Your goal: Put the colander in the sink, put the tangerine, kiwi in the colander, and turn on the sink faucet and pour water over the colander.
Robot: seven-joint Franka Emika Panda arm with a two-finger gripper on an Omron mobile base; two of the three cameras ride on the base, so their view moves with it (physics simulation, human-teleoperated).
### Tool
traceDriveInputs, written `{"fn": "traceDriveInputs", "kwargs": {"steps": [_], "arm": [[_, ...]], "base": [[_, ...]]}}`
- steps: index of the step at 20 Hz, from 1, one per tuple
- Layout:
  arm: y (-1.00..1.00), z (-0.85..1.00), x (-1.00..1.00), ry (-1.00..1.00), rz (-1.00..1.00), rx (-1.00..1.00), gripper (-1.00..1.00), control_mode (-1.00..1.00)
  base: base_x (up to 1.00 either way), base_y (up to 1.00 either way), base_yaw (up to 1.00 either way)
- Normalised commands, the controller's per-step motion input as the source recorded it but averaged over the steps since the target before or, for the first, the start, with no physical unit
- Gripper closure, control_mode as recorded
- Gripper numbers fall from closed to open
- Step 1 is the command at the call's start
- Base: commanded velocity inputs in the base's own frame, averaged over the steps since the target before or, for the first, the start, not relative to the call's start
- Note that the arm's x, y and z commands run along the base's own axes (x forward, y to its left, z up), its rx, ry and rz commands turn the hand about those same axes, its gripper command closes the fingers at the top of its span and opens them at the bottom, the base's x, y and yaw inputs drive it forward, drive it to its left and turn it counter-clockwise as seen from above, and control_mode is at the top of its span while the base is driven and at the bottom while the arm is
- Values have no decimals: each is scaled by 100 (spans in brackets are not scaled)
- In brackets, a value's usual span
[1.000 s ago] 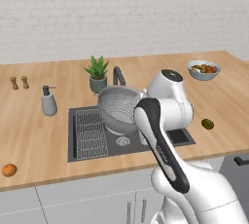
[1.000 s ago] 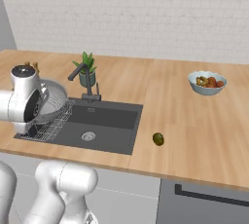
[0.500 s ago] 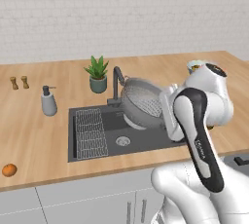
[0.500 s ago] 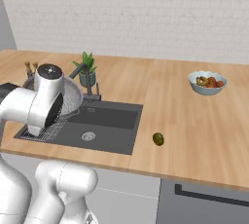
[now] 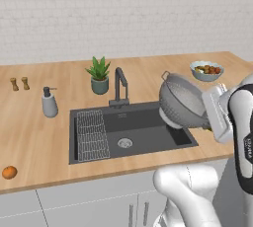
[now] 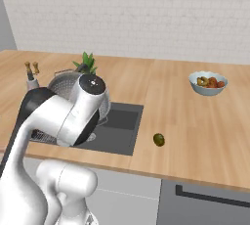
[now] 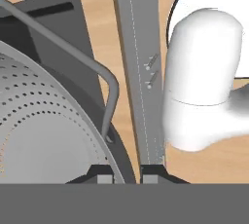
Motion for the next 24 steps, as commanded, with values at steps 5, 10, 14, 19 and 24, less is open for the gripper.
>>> {"fn": "traceDriveInputs", "kwargs": {"steps": [5, 10, 14, 19, 24], "arm": [[-75, 0, 69, 2, 1, 2, 100, -100], [-14, -10, 100, 0, 13, 0, 100, -100], [0, -39, 99, 1, 22, 0, 100, -100], [0, -60, 82, 3, 24, -1, 100, -100], [0, -63, 45, 0, 15, -7, 100, -100]], "base": [[0, 0, 0], [0, 0, 0], [0, 0, 0], [0, 0, 0], [0, 0, 0]]}}
